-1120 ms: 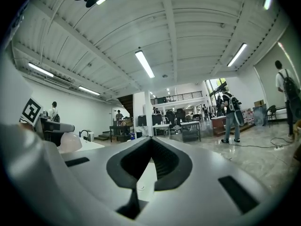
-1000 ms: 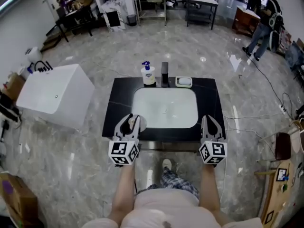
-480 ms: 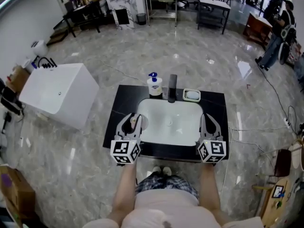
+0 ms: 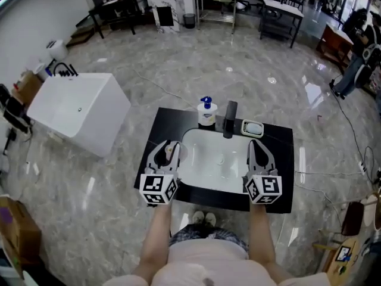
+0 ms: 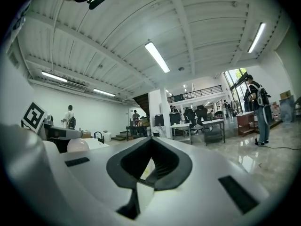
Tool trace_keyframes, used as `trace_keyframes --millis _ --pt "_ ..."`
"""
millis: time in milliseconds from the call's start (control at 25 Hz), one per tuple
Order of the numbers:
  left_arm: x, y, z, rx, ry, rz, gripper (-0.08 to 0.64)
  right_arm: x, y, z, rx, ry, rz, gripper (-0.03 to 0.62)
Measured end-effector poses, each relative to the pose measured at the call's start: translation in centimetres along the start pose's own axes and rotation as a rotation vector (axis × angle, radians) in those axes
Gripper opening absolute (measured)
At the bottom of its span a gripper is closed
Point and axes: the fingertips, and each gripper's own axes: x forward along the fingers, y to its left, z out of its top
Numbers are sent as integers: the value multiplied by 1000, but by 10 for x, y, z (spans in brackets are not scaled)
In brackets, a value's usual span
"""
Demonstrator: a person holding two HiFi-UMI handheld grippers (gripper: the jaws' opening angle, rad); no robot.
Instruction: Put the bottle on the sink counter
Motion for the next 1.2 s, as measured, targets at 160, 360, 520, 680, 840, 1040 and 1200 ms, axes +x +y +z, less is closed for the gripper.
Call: trace_keyframes --millis 160,360,520,680,840,1040,1200 --pt "11 29 -1 -18 2 39 133 44 47 3 -8 -8 101 15" --pt "34 65 0 -19 -11 70 133 108 113 -1 -16 -4 243 15" --pt "56 101 -8 -28 -5 89 133 162 158 -16 -17 15 318 15" --pt "85 137 -24 -42 3 112 133 218 189 -45 -8 49 359 15" --pt "114 174 -43 -52 14 132 133 272 213 -77 5 90 381 15" --pt "153 216 -70 -64 17 151 133 332 232 -124 6 141 389 15" --pt "183 237 -96 -61 25 161 133 366 230 -162 4 178 384 15"
